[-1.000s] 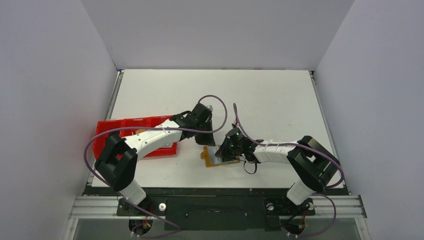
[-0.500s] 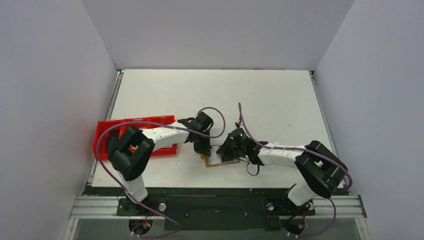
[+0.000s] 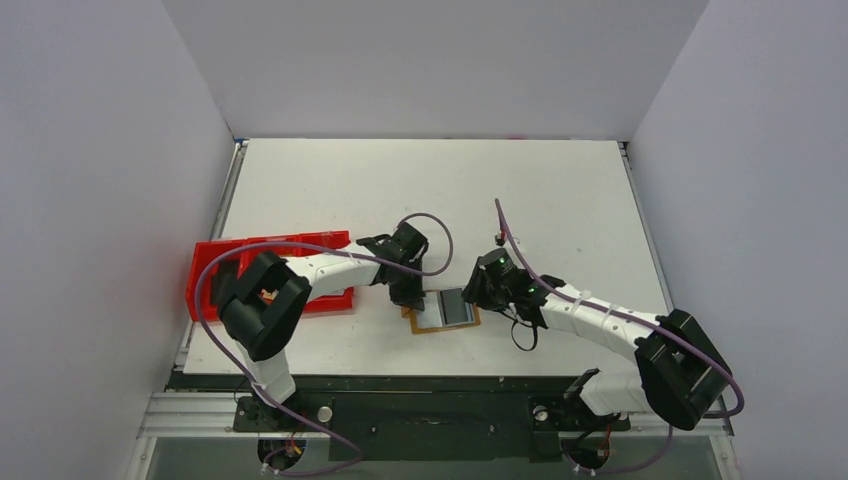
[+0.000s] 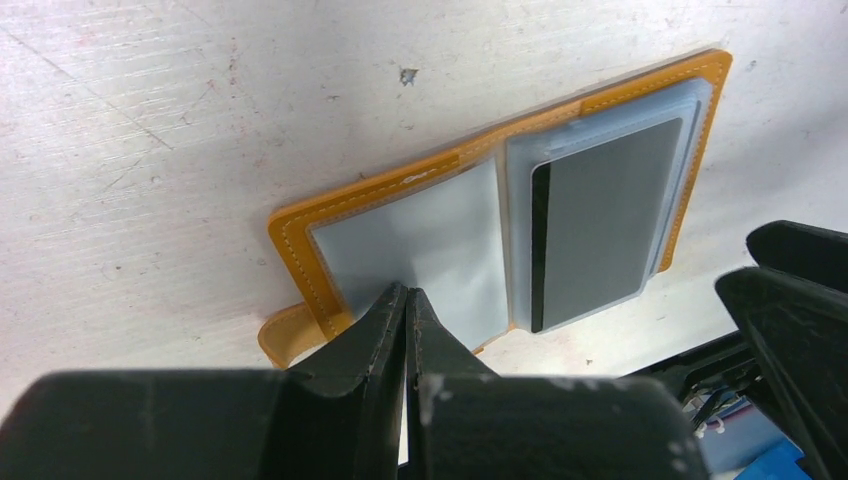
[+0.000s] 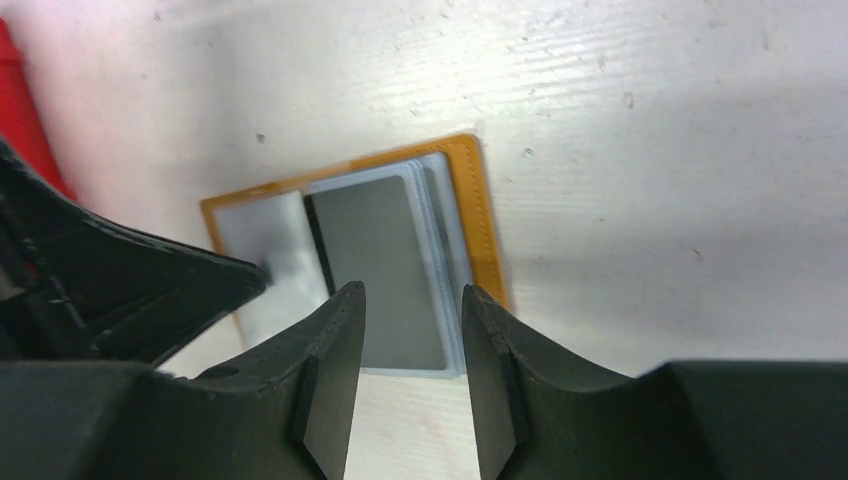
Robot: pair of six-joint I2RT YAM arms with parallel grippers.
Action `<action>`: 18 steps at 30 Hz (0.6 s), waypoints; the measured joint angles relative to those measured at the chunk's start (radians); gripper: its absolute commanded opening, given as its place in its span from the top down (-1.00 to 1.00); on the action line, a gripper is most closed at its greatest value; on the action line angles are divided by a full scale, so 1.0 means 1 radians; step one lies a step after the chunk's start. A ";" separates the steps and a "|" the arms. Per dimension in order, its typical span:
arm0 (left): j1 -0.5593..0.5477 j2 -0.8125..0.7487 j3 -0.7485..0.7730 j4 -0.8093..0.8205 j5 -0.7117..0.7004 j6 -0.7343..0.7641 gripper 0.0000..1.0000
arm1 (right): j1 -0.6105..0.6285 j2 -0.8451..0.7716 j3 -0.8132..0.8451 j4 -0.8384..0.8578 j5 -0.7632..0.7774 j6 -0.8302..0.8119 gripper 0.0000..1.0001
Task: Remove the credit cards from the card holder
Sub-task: Remove the credit card from the card holder.
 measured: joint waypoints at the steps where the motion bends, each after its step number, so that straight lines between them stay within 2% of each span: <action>1: -0.001 0.000 0.002 0.000 0.002 0.001 1.00 | -0.005 0.000 -0.002 -0.013 0.005 -0.010 0.30; 10: -0.023 0.003 0.046 0.029 0.040 -0.003 1.00 | -0.002 0.037 -0.003 -0.029 0.006 -0.053 0.38; 18: -0.025 0.014 0.025 0.117 0.095 -0.038 0.81 | 0.029 0.082 -0.009 -0.011 0.003 -0.051 0.51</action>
